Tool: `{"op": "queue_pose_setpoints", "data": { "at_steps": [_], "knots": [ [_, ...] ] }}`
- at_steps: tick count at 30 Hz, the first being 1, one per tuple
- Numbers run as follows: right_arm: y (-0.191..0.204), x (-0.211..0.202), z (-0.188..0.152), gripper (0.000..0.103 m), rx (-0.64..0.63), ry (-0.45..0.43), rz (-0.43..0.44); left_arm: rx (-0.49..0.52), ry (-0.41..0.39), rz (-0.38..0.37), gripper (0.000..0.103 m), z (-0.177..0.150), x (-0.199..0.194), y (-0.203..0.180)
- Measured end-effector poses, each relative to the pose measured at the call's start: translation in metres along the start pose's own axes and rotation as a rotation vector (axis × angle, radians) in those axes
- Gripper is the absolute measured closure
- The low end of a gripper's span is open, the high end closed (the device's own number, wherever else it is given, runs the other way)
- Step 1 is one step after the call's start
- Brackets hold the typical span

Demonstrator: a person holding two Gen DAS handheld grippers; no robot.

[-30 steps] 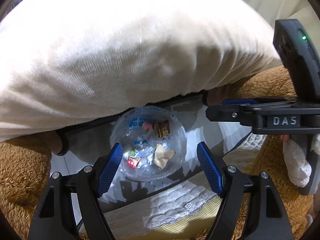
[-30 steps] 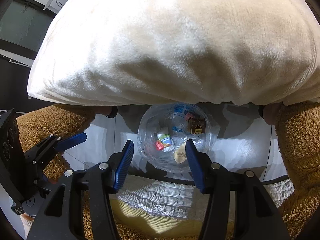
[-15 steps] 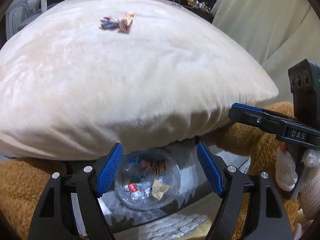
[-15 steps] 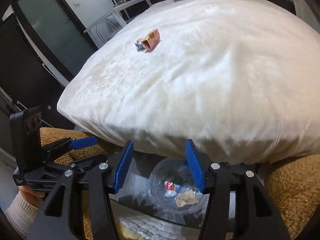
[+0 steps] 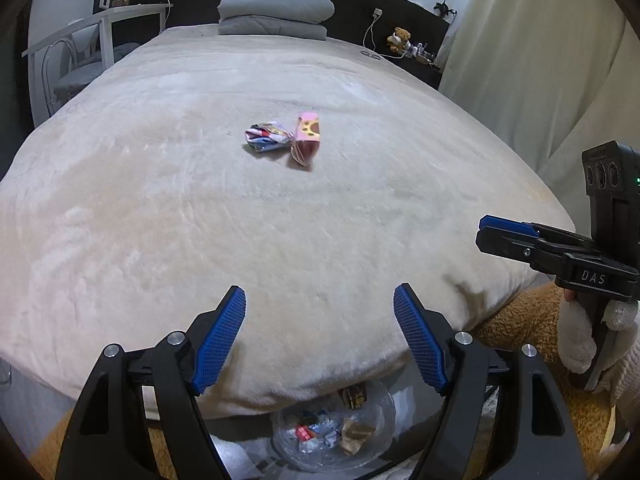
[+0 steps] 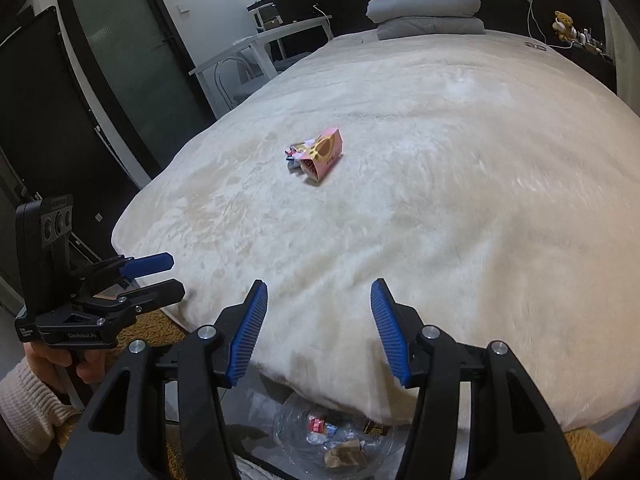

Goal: Collect trash
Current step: 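Raise both open tools back up over the pink carton and wrappers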

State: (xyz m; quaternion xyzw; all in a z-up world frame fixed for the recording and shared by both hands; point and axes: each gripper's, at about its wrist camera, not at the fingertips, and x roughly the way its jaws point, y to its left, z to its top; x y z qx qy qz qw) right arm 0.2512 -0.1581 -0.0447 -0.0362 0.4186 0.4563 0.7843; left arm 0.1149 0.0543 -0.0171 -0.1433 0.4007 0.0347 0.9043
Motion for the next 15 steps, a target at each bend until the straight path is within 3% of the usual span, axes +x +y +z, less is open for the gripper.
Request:
{"op": "queue_pose_setpoints", "data": {
  "at_steps": [15],
  "knots": [
    [-0.026,0.092,0.082,0.049,0.140,0.073,0.100,-0.013,-0.040,0.024,0.028,0.064,0.031,0.045]
  ]
}}
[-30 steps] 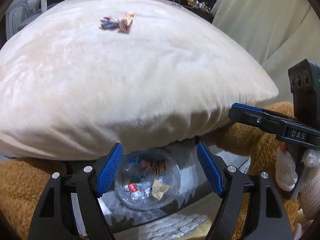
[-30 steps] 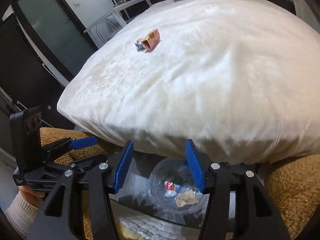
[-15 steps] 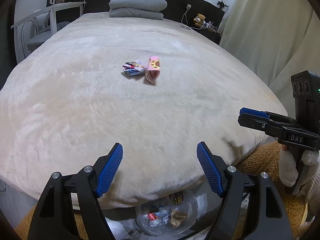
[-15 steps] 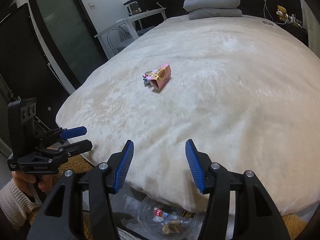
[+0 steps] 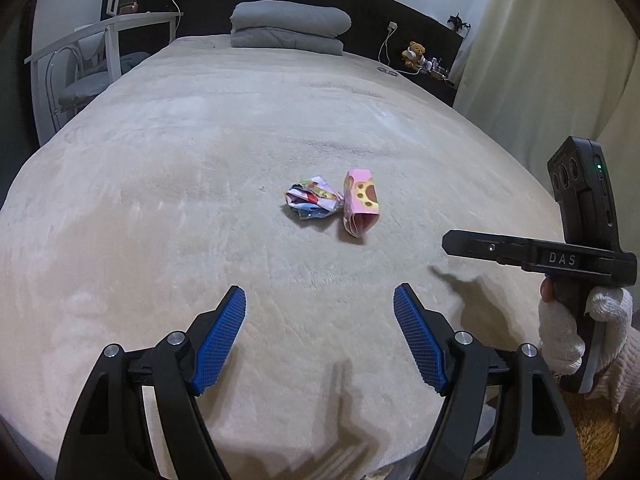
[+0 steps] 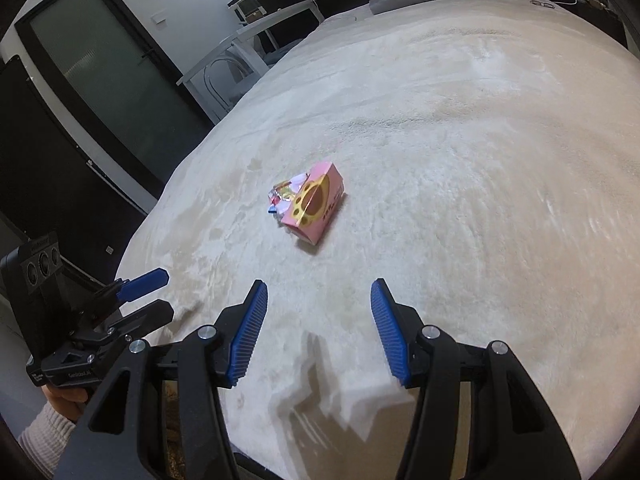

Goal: Collect trash
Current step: 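Raise both open tools back up over the pink carton and wrappers, then lower the right tool onto the pink carton and close it around the carton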

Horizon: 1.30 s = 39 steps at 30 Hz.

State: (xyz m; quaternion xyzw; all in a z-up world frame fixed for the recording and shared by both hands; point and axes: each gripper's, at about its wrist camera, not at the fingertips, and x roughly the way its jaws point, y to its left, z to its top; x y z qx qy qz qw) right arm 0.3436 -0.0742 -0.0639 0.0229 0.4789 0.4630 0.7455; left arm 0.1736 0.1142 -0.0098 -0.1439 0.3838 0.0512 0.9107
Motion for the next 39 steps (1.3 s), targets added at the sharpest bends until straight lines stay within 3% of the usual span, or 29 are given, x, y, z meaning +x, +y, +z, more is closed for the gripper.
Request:
{"op": "queue_pose_setpoints", "data": {
  "at_steps": [9,22,26,39],
  "knots": [
    [-0.011,0.042,0.037,0.049,0.076,0.021,0.058,0.014,0.000,0.015,0.028,0.021,0.016,0.017],
    [-0.017,0.078,0.059,0.050,0.157,0.049,0.126,0.031,0.020,0.044,0.028,0.032,0.036,0.027],
    [-0.018,0.082,0.058,0.064,0.162,0.073,0.118,0.038,0.028,0.050,0.028,0.031,0.040,0.025],
    [-0.024,0.051,0.054,0.074,0.177,0.032,0.132,0.044,0.023,0.059,0.028,0.038,0.052,0.017]
  ]
}}
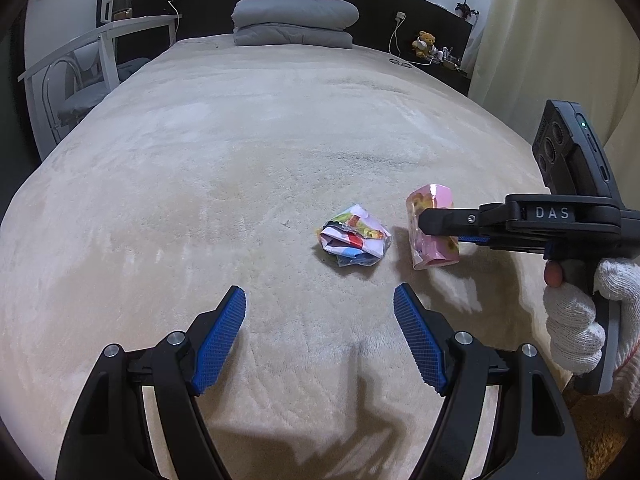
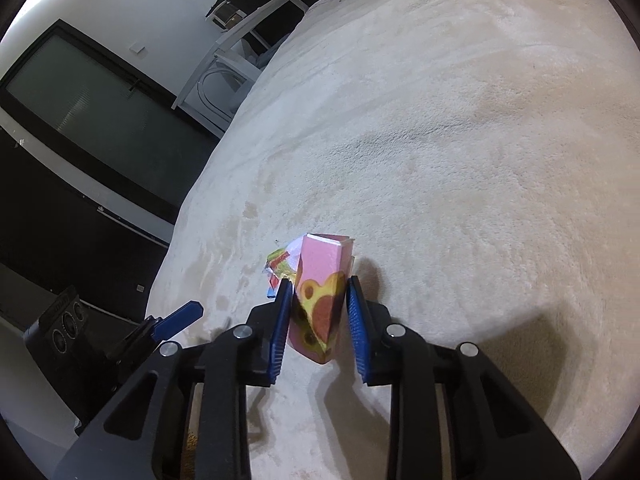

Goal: Collect trash
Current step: 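Lower the right tool onto the pink carton and close it around the carton, then lower the left tool onto the crumpled snack wrapper and close it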

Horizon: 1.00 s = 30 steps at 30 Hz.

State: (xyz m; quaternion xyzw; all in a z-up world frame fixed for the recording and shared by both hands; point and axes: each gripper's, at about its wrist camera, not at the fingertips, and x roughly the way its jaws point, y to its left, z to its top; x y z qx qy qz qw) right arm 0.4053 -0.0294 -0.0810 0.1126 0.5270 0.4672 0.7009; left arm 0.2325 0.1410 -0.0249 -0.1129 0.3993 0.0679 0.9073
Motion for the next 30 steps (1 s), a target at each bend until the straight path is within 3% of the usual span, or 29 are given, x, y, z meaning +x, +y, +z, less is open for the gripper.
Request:
{"op": "queue_pose_setpoints", "data": {
  "at_steps": [12,30],
  "knots": [
    [-0.014,-0.045,-0.006,0.075,0.015,-0.060,0.003,0.070,0.011,0.019,0.024,0.015,0.034,-0.035],
    [-0.027,-0.084,-0.014,0.075,0.022,-0.092,-0.017,0.060,0.063,0.091,0.024,0.030,0.086,-0.037]
  ]
}}
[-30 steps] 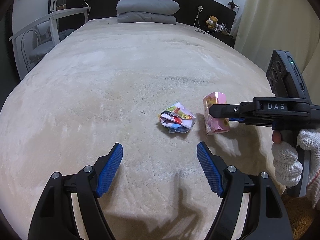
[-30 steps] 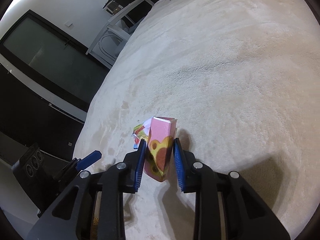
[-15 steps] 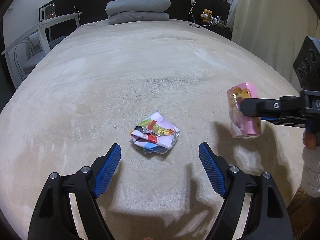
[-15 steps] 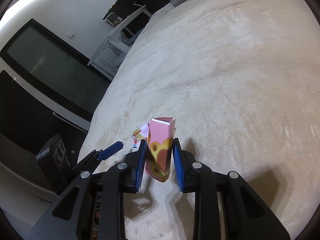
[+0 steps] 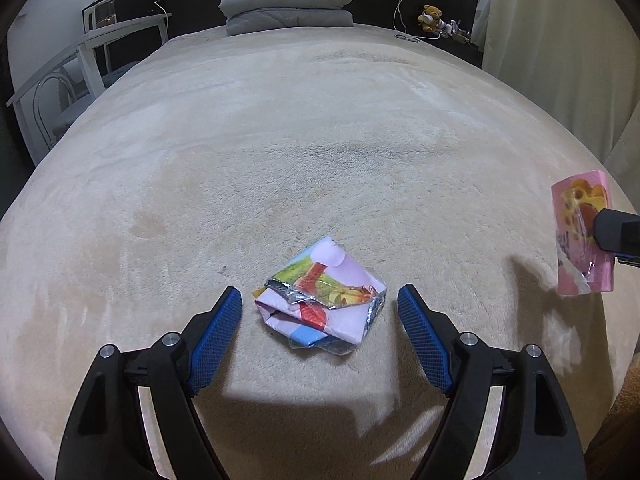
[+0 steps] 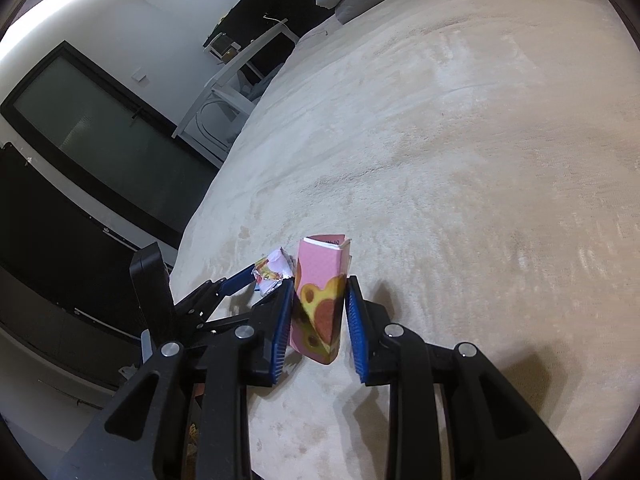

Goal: Collect trash
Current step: 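Lower the left tool onto the crumpled snack wrapper and close it, then carry the pink carton and snack wrapper down over the clear bin with both tools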

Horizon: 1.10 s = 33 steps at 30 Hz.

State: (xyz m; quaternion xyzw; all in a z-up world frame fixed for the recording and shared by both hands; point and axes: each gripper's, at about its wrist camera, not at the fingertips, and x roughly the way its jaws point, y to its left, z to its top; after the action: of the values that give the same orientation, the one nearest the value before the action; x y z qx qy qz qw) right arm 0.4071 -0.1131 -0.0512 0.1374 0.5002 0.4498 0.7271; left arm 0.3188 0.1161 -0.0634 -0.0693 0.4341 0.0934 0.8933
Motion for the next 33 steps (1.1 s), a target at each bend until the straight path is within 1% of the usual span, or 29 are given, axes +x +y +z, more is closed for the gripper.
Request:
{"op": "queue_pose_setpoints", "data": {
  "at_steps": [3,4,5,19,27,33],
  "knots": [
    [0.000,-0.002,-0.001,0.075,-0.002,-0.003,-0.001,0.012,-0.005,0.009,0.027,0.000,0.001,-0.003],
    [0.001,-0.003,-0.001,0.075,-0.004,-0.003,-0.002,0.010,-0.008,0.004,0.033,0.000,0.000,-0.003],
    [0.002,-0.003,-0.001,0.075,-0.007,-0.003,-0.002,0.011,-0.006,0.009,0.043,0.001,0.000,-0.003],
    [0.004,0.000,-0.005,0.075,-0.025,0.011,-0.022,-0.021,-0.040,-0.011,0.043,-0.002,-0.019,0.002],
    [0.007,-0.001,-0.016,0.075,-0.031,0.015,-0.038,-0.050,-0.080,-0.044,0.043,-0.005,-0.041,0.000],
    [0.007,-0.008,-0.024,0.075,-0.027,0.000,-0.055,-0.061,-0.109,-0.067,0.043,-0.012,-0.060,-0.004]
  ]
}}
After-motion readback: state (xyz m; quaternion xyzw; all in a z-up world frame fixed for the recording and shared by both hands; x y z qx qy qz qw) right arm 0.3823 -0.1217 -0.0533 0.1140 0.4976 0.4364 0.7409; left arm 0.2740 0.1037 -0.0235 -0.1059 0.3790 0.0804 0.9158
